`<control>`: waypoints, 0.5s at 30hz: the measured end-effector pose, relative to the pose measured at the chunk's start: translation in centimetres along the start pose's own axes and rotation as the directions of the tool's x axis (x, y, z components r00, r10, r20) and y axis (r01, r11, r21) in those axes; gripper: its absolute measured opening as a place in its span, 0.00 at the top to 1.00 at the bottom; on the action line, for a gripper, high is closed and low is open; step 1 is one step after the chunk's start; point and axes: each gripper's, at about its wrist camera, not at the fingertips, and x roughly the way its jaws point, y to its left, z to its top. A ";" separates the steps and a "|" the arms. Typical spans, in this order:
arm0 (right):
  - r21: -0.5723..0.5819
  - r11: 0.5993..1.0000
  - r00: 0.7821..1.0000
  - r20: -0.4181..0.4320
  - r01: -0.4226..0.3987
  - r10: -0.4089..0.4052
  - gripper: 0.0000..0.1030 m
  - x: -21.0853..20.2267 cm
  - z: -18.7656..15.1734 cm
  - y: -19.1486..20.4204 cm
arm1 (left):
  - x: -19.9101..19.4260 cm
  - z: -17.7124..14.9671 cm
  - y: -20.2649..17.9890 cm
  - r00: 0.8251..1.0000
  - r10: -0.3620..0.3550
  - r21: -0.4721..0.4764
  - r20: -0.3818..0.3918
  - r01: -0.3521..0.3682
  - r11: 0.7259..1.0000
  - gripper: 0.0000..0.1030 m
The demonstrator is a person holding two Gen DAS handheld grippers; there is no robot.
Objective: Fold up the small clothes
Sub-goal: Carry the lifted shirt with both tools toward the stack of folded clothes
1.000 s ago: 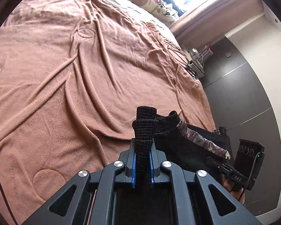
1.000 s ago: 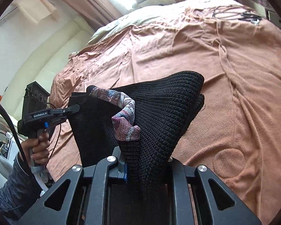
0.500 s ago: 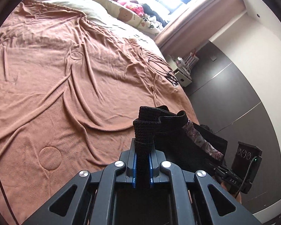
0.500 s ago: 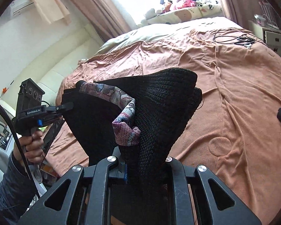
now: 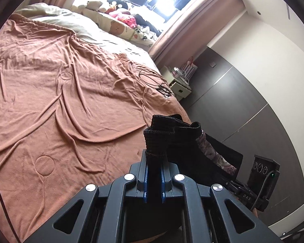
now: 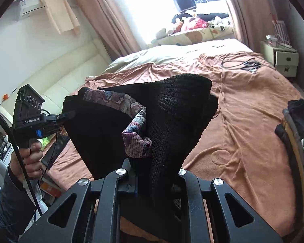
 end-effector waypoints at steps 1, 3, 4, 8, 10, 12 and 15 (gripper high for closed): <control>-0.002 1.000 1.000 0.007 0.005 -0.005 0.88 -0.5 -0.1 0.0 | -0.2 0.0 -0.4 1.000 -0.005 0.006 0.002 0.005 1.000 0.91; -0.008 1.000 0.999 0.029 0.020 -0.019 0.88 -2.2 -0.2 0.2 | -0.6 -0.2 -1.4 1.000 -0.017 0.017 0.005 0.017 1.000 0.91; -0.009 1.000 0.999 0.039 0.025 -0.025 0.88 -2.8 -0.4 0.1 | -0.7 -0.4 -1.9 1.000 -0.025 0.021 0.006 0.025 0.999 0.91; -0.016 0.998 0.995 0.080 0.053 -0.052 0.88 -5.8 -0.9 0.2 | -1.1 -1.0 -4.1 0.998 -0.057 0.045 0.002 0.057 0.997 0.91; -0.021 0.997 0.993 0.098 0.070 -0.068 0.88 -7.1 -1.3 0.2 | -1.2 -1.3 -5.3 0.997 -0.073 0.061 -0.003 0.074 0.995 0.91; -0.019 0.996 0.990 0.114 0.082 -0.079 0.88 -8.7 -1.8 0.3 | -1.2 -1.7 -6.5 0.996 -0.091 0.076 -0.007 0.091 0.993 0.91; -0.011 0.995 0.986 0.136 0.104 -0.101 0.88 -10.5 -2.4 -0.1 | -1.2 -2.2 -8.2 0.992 -0.122 0.092 -0.017 0.123 0.988 0.91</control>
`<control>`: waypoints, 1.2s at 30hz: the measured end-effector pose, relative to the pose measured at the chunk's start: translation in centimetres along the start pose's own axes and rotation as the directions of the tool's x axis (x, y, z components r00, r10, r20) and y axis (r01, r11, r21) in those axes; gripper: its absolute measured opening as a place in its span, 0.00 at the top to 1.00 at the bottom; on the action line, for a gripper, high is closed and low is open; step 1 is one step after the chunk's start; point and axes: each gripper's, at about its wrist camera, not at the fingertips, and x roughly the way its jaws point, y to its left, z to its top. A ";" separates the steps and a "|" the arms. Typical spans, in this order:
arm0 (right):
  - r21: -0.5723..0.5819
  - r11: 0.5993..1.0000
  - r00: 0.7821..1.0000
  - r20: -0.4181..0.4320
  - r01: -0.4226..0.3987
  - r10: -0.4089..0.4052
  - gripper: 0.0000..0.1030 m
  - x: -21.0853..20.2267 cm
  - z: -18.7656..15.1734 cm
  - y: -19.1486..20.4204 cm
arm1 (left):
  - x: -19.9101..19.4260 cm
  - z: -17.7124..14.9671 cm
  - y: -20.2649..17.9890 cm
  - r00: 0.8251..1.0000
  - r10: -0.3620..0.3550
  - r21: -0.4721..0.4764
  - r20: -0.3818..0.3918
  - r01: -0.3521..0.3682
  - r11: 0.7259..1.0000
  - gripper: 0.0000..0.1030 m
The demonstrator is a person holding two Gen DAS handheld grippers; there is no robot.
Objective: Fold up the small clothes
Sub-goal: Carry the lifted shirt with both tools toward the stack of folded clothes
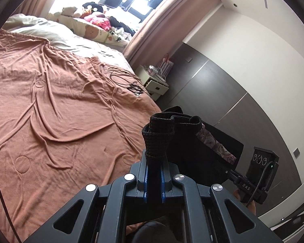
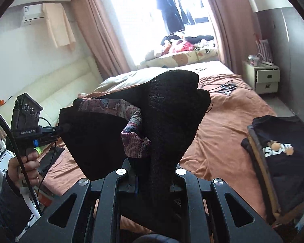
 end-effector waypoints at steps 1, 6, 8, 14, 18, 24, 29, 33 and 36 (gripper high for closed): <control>0.002 1.000 1.000 0.007 0.010 -0.010 0.88 -0.6 -0.1 -0.3 | 0.2 0.0 -0.7 1.000 -0.008 0.011 -0.010 0.008 1.000 0.91; 0.007 0.999 0.998 0.048 0.043 -0.044 0.88 -3.4 -0.8 -0.6 | 1.0 -0.3 -4.2 0.999 -0.031 0.059 -0.019 0.032 0.998 0.91; 0.013 0.998 0.996 0.065 0.063 -0.063 0.88 -4.6 -1.1 -1.0 | 1.5 -0.3 -5.7 0.999 -0.044 0.079 -0.025 0.046 0.996 0.91; 0.017 0.993 0.987 0.106 0.117 -0.118 0.88 -7.4 -2.0 -1.4 | 3.4 -0.3 -10.6 0.995 -0.083 0.156 -0.047 0.089 0.984 0.91; -0.016 0.990 0.985 0.111 0.138 -0.136 0.88 -8.5 -2.3 -1.1 | 5.0 -0.4 -13.7 0.990 -0.123 0.198 -0.072 0.135 0.971 0.91; -0.064 0.979 0.975 0.119 0.196 -0.188 0.88 -10.6 -2.0 -1.7 | 8.0 -0.6 -18.7 0.977 -0.174 0.256 -0.121 0.201 0.946 0.91; -0.064 0.967 0.961 0.142 0.247 -0.236 0.88 -12.5 -1.6 -2.3 | 10.7 -1.3 -22.7 0.959 -0.223 0.303 -0.173 0.267 0.915 0.91; -0.047 0.956 0.945 0.173 0.288 -0.277 0.88 -13.6 -1.4 -2.5 | 12.8 -1.5 -25.7 0.937 -0.272 0.317 -0.220 0.332 0.888 0.91; -0.033 0.948 0.932 0.198 0.315 -0.303 0.88 -14.0 -1.6 -2.2 | 14.1 -1.6 -28.0 0.920 -0.304 0.348 -0.250 0.378 0.858 0.91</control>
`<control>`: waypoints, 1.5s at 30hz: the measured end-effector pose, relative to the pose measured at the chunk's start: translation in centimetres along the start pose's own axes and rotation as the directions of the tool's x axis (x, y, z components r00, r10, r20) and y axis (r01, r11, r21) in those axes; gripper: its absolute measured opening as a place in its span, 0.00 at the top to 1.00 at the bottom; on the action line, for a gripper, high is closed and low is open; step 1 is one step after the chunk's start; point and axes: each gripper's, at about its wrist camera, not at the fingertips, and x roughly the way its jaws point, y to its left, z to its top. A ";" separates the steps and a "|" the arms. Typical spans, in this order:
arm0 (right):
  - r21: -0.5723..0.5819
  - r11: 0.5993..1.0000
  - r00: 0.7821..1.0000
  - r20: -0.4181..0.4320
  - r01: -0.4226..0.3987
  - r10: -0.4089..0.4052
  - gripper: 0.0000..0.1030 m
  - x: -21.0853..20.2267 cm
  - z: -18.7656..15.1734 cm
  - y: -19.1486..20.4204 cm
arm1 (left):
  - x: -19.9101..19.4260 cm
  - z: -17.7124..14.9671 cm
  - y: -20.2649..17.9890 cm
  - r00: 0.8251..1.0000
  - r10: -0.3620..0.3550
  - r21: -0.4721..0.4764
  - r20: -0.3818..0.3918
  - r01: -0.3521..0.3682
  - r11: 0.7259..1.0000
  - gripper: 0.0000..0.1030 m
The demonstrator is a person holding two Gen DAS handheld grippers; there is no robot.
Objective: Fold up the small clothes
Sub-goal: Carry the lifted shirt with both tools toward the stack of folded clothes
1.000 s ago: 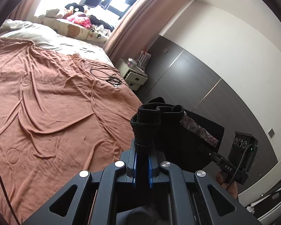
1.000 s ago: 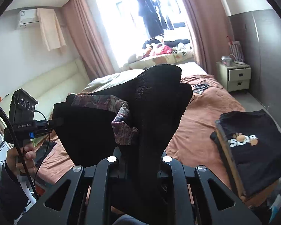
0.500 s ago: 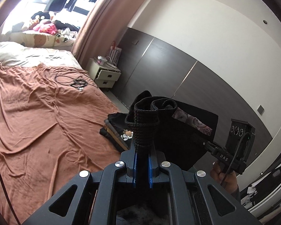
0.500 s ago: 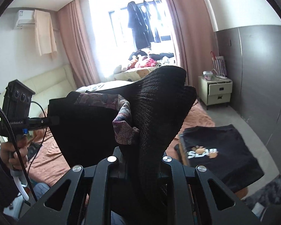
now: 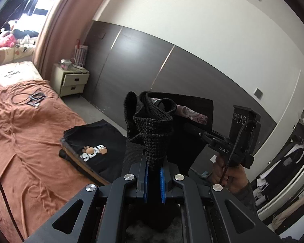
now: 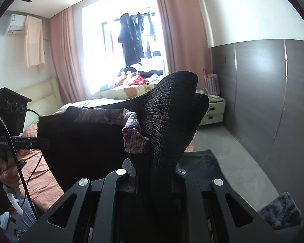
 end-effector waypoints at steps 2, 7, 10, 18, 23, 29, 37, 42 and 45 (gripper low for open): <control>0.008 1.000 1.000 0.010 0.020 -0.020 0.88 -0.2 0.0 0.0 | 1.1 0.5 -0.8 1.000 -0.020 0.021 -0.007 0.020 1.000 0.91; 0.003 0.999 0.999 0.009 0.053 -0.053 0.88 0.3 -0.8 0.7 | 3.9 1.7 -1.5 0.997 -0.070 0.047 -0.024 0.071 0.996 0.91; -0.009 0.998 0.997 -0.010 0.070 -0.070 0.88 1.3 -1.1 1.4 | 5.6 2.0 -2.0 0.996 -0.087 0.047 -0.035 0.089 0.995 0.91; -0.008 0.994 0.993 -0.048 0.107 -0.107 0.88 4.6 -2.6 3.1 | 9.9 2.2 -1.6 0.990 -0.130 0.020 -0.061 0.131 0.991 0.91; 0.018 0.992 0.991 -0.059 0.123 -0.122 0.88 6.8 -3.5 4.2 | 12.4 2.2 -0.5 0.987 -0.137 -0.011 -0.081 0.137 0.991 0.91; 0.027 0.992 0.989 -0.078 0.125 -0.122 0.88 9.9 -3.2 5.7 | 14.3 2.5 1.4 0.985 -0.151 -0.048 -0.082 0.148 0.988 0.91; 0.048 0.991 0.983 -0.141 0.125 -0.117 0.88 16.1 -3.4 6.9 | 16.3 3.8 6.3 0.989 -0.135 -0.119 -0.064 0.127 0.985 0.92; 0.057 0.990 0.976 -0.185 0.129 -0.117 0.88 19.4 -3.4 6.6 | 18.1 4.3 10.2 0.991 -0.116 -0.174 -0.071 0.103 0.979 0.92; 0.072 0.989 0.971 -0.212 0.130 -0.113 0.88 21.9 -3.7 6.6 | 19.3 4.4 13.0 0.991 -0.109 -0.212 -0.076 0.091 0.973 0.92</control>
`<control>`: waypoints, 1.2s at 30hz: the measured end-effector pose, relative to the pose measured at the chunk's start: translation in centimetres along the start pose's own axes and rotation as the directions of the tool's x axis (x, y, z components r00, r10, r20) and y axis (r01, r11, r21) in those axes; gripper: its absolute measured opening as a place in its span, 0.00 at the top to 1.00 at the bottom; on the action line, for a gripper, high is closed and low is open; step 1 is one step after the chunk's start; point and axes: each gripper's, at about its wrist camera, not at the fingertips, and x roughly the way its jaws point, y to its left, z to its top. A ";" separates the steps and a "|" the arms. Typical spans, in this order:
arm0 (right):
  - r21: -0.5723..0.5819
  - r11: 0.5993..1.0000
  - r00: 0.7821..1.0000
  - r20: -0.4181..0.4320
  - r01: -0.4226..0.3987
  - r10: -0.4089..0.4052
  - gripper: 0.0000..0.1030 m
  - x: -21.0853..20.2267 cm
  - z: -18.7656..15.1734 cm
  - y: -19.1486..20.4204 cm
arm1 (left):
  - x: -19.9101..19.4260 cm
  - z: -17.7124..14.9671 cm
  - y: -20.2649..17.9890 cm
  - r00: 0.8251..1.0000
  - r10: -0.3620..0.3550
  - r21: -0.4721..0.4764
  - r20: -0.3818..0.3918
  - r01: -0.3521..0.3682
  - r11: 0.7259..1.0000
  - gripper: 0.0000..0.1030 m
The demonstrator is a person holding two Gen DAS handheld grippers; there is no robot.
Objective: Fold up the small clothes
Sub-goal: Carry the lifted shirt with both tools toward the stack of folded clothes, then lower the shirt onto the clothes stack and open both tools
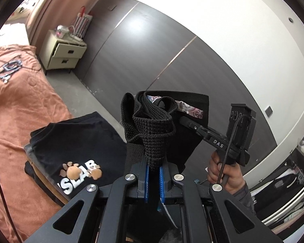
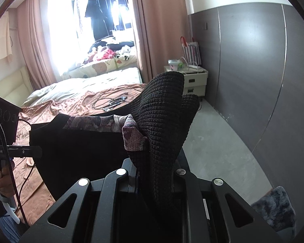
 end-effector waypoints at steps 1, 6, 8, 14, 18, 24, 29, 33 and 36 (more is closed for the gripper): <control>0.004 1.000 1.000 -0.007 -0.001 0.001 0.88 0.5 0.3 -0.4 | 0.3 0.3 1.0 1.000 0.006 -0.016 -0.002 -0.006 1.000 0.92; 0.025 1.000 0.999 -0.054 0.004 -0.003 0.88 2.6 2.2 -3.0 | 2.1 1.5 5.3 1.000 0.027 -0.062 -0.015 -0.027 0.998 0.93; 0.031 1.000 0.997 -0.077 0.006 -0.004 0.88 3.8 2.9 -3.4 | 2.8 1.8 7.0 0.999 0.034 -0.075 -0.023 -0.035 0.997 0.93; 0.032 0.999 0.993 -0.120 0.013 -0.009 0.88 4.9 4.9 -5.9 | 4.3 1.5 11.8 0.997 0.062 -0.130 -0.043 -0.067 0.989 0.93; 0.056 0.998 0.989 -0.145 0.015 -0.007 0.88 6.3 4.8 -6.9 | 5.0 1.0 14.2 0.996 0.074 -0.155 -0.049 -0.081 0.985 0.93; 0.084 0.996 0.978 -0.211 0.025 -0.007 0.84 8.4 5.3 -7.3 | 5.7 -0.2 17.2 0.995 0.088 -0.197 -0.053 -0.097 0.976 0.93; 0.101 0.990 0.962 -0.261 0.102 -0.072 0.51 9.2 6.9 -8.4 | 6.0 -1.1 18.9 0.984 0.148 -0.225 -0.097 -0.166 0.960 0.92; 0.131 0.980 0.972 -0.202 0.149 -0.121 0.31 6.0 8.2 -9.7 | 5.7 -1.2 18.5 0.960 0.229 -0.179 -0.162 -0.257 0.950 0.84; 0.107 0.984 0.977 -0.174 0.140 -0.120 0.31 4.1 8.6 -9.4 | 4.3 -0.8 17.8 0.953 0.279 -0.154 -0.119 -0.295 0.943 0.68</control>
